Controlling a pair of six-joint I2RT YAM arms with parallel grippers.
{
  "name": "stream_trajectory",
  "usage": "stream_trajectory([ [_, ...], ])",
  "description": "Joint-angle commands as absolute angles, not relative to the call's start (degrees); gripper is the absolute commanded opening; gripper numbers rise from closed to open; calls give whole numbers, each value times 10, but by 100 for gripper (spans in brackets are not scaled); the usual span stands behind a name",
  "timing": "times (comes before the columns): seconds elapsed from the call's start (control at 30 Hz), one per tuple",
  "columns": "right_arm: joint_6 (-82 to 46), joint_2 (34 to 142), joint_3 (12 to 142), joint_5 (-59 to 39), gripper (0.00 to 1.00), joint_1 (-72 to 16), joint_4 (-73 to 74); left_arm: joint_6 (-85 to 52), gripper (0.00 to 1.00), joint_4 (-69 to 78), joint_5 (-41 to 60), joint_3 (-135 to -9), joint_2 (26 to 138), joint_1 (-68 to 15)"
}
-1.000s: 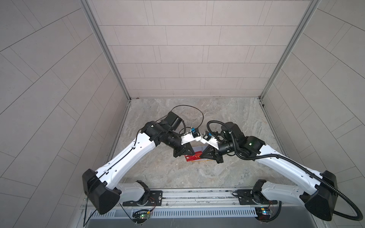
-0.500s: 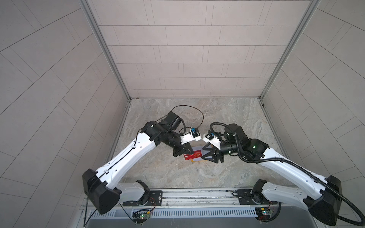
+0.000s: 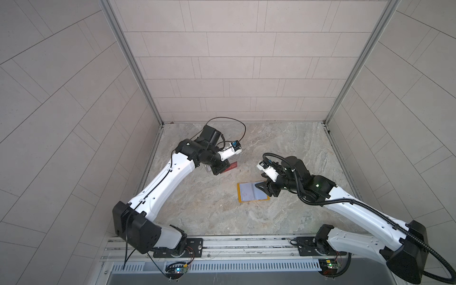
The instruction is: Take the credit cards out of the card holder
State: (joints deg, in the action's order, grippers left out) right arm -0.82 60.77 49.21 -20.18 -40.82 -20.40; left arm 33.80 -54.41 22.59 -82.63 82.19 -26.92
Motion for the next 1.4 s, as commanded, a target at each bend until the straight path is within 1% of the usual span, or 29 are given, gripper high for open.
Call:
stream_trajectory([
  [0.0,-15,596,483,-164,63,-408,-196,403,0,-529,164,-840,839,-257],
  [0.17,-25,577,471,-132,63,-408,-205,418,0,-477,165,-831,854,-197],
  [0.37,-33,556,458,-126,63,-408,-203,445,0,-404,164,-804,895,-139],
  [0.53,-36,552,458,-120,63,-408,-207,482,0,-375,207,-808,948,-102],
  [0.63,-42,545,454,-116,63,-408,-201,513,0,-388,220,-825,977,-84],
  [0.73,-45,539,452,-114,63,-409,-197,530,0,-436,229,-871,1020,-77],
  [0.8,-46,538,451,-112,63,-408,-197,533,0,-438,226,-881,1037,-76],
  [0.9,-47,536,452,-110,62,-408,-197,538,0,-435,251,-893,1062,-75],
  [1.07,-48,532,450,-107,62,-408,-198,546,0,-477,253,-939,1111,-74],
  [1.37,-49,527,443,-105,61,-408,-191,544,0,-469,238,-928,1128,-72],
])
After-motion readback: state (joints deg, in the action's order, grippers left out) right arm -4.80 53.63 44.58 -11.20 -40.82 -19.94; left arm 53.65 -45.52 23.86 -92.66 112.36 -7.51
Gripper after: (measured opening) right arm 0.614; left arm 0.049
